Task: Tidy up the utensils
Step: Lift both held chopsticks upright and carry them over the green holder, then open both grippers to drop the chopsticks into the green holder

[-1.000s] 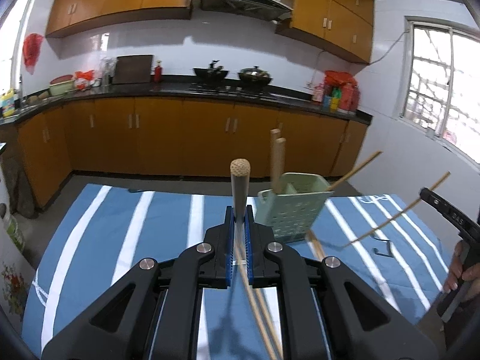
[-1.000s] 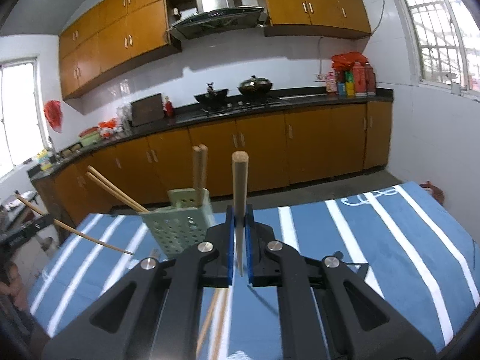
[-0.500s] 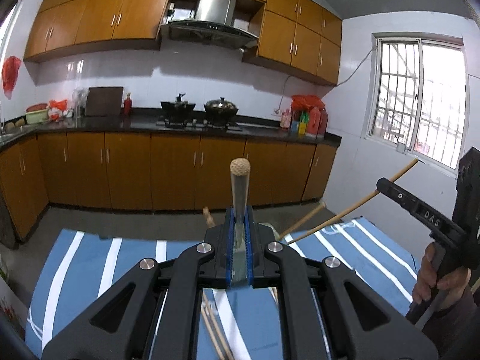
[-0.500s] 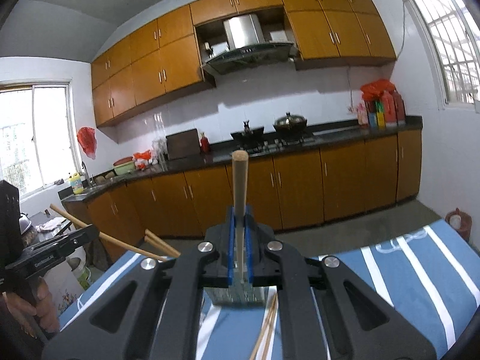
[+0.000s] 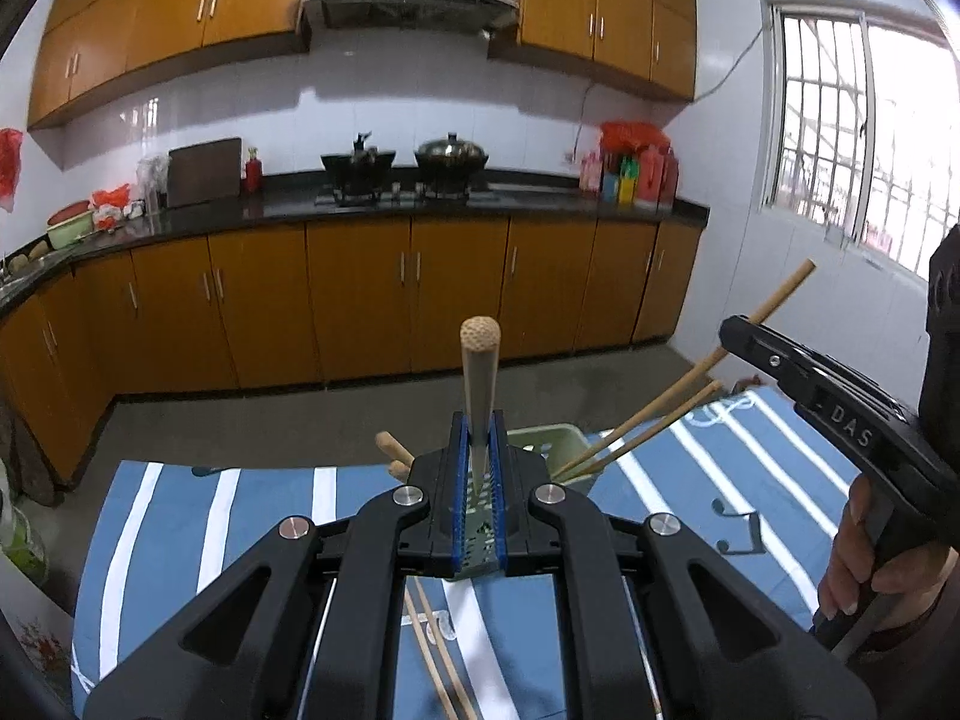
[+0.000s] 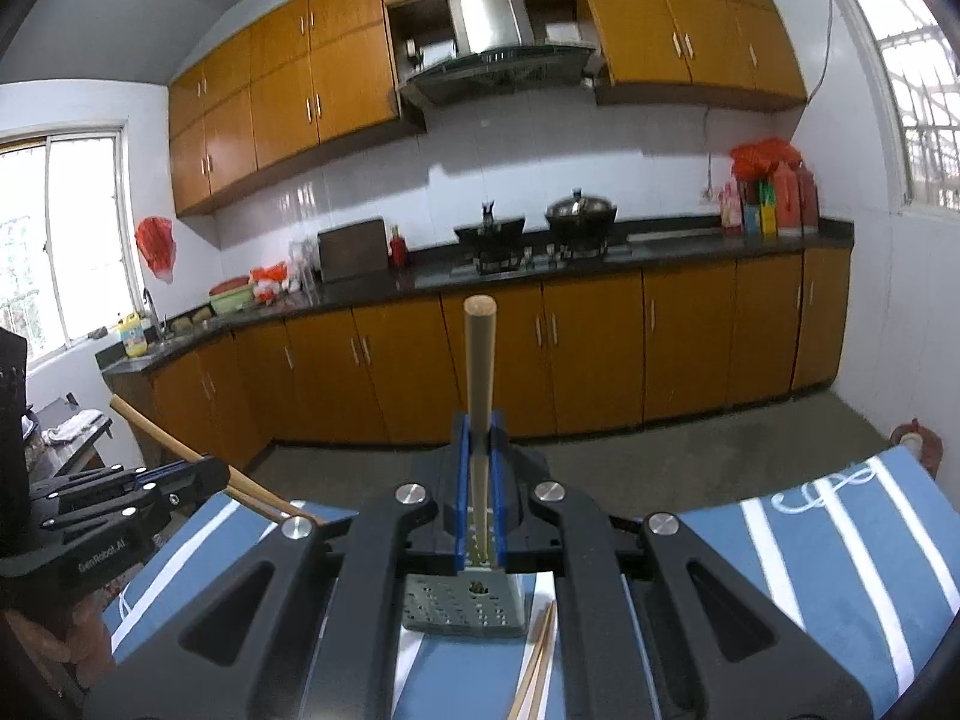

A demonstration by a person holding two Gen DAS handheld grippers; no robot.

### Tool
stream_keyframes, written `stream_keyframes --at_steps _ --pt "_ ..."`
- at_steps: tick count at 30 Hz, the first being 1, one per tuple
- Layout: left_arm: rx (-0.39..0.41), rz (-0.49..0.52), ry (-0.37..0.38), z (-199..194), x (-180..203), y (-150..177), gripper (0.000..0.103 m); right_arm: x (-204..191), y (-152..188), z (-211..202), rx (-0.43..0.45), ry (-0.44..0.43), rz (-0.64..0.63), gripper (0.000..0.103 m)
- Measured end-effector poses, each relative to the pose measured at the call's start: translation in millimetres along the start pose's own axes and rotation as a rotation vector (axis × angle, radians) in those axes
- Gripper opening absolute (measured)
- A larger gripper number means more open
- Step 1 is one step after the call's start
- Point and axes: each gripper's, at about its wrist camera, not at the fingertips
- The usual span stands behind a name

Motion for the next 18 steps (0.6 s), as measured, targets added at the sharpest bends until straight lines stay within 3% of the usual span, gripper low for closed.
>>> stream_keyframes --at_steps 11,14,18 --pt "-0.075 0.01 -0.005 23.8 1.0 -5.6 0.007 -1.8 1.5 30.4 -0.07 -0.006 0.007 0.009" --pt "-0.061 -0.004 0.001 20.9 -2.9 -6.3 0.008 -3.8 5.2 23.5 -0.046 0.009 -0.001 0.026" --pt "-0.036 -0.02 0.002 12.9 -6.9 -7.9 0.019 -1.5 6.4 12.6 -0.024 0.01 0.002 0.028"
Point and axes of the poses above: each gripper's, at about its wrist camera, not at the fingertips, and z roughly the way its jaws point, x to its right, y to its underside, and after that the axes turned 7 degrees about -x, right-handed
